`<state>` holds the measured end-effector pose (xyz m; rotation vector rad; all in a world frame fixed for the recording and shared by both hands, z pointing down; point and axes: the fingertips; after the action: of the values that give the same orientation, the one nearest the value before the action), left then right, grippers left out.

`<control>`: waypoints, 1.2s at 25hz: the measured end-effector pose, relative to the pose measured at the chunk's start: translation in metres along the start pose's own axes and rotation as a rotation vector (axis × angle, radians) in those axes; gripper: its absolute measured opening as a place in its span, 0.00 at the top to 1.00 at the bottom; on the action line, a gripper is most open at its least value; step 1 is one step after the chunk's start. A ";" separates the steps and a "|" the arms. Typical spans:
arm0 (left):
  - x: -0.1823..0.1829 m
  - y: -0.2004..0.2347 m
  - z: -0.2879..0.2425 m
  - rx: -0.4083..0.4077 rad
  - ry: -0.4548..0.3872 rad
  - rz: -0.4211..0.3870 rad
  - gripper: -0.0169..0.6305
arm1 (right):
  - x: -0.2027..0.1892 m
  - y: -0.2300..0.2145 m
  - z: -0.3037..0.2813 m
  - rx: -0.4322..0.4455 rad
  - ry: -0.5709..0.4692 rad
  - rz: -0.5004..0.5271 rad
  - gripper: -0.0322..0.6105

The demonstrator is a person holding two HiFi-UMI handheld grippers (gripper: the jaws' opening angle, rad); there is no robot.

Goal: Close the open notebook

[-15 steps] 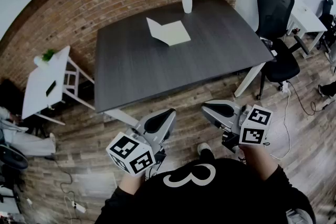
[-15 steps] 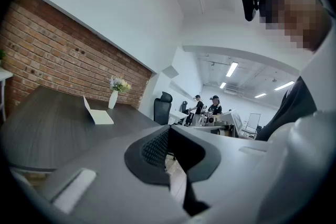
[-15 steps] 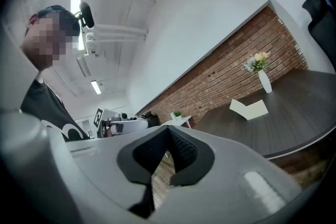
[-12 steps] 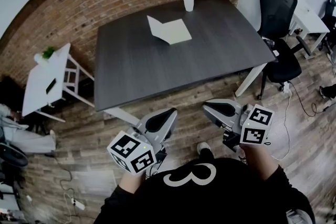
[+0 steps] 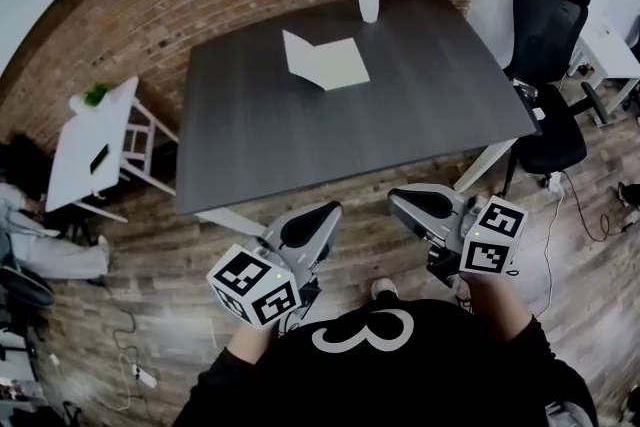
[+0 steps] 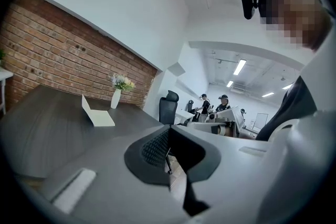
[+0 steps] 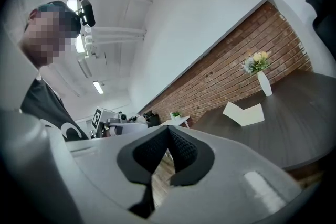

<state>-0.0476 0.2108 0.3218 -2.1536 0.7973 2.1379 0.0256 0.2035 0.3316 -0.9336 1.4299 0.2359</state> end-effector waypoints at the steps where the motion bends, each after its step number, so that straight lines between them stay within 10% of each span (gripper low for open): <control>1: 0.001 0.003 -0.007 0.003 0.000 0.000 0.95 | 0.004 -0.006 -0.001 0.006 -0.003 0.000 0.95; 18: 0.008 0.029 -0.081 0.056 0.001 -0.002 0.95 | 0.039 -0.075 0.010 0.069 -0.022 -0.025 0.95; 30: 0.014 0.134 -0.089 0.064 0.008 0.110 0.95 | 0.040 -0.139 -0.061 -0.012 0.045 -0.101 0.95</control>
<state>-0.0126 0.0586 0.3609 -2.1366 0.9929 2.1224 0.0785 0.0585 0.3599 -1.0235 1.4196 0.1492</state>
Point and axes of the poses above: the fingertips, and each gripper's own axes: z backward along the fingers, y to its left, x out of its top, and after that the axes turned 15 degrees about -x, right-handed
